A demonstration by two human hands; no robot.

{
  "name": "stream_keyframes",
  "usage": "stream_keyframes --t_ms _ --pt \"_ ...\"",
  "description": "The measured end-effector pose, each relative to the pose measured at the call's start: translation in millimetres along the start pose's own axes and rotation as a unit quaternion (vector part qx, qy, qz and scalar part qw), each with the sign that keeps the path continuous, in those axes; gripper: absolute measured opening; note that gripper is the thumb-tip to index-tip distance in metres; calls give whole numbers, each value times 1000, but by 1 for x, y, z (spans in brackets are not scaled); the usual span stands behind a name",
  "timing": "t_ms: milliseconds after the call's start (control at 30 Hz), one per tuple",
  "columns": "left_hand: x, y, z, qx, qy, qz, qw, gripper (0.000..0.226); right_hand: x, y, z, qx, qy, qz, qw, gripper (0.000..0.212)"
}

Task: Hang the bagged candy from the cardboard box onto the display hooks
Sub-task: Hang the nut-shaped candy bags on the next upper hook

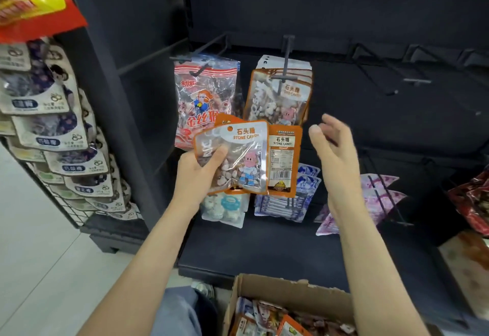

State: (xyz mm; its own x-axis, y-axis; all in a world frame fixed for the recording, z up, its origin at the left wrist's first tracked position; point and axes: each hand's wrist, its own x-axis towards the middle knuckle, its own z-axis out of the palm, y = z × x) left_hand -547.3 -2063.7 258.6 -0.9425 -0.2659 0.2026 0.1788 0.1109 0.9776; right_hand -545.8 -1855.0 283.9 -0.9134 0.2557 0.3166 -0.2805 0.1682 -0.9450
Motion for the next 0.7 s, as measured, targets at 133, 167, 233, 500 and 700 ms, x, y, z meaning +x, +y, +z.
stream_keyframes --t_ms 133,167,233,500,700 --pt "-8 0 24 -46 -35 -23 998 7 -20 1 -6 115 -132 144 974 54" --pt "-10 0 29 -49 -41 -24 998 4 -22 2 -6 125 -137 144 972 45" --pt "-12 -1 38 -55 -48 -36 997 29 -24 4 -7 113 -120 123 979 35" --pt "-25 -1 72 -33 -72 -42 996 11 -32 17 -4 119 -77 69 988 57" --pt "-30 4 83 -54 -93 -81 991 24 -29 40 -10 52 35 36 997 32"
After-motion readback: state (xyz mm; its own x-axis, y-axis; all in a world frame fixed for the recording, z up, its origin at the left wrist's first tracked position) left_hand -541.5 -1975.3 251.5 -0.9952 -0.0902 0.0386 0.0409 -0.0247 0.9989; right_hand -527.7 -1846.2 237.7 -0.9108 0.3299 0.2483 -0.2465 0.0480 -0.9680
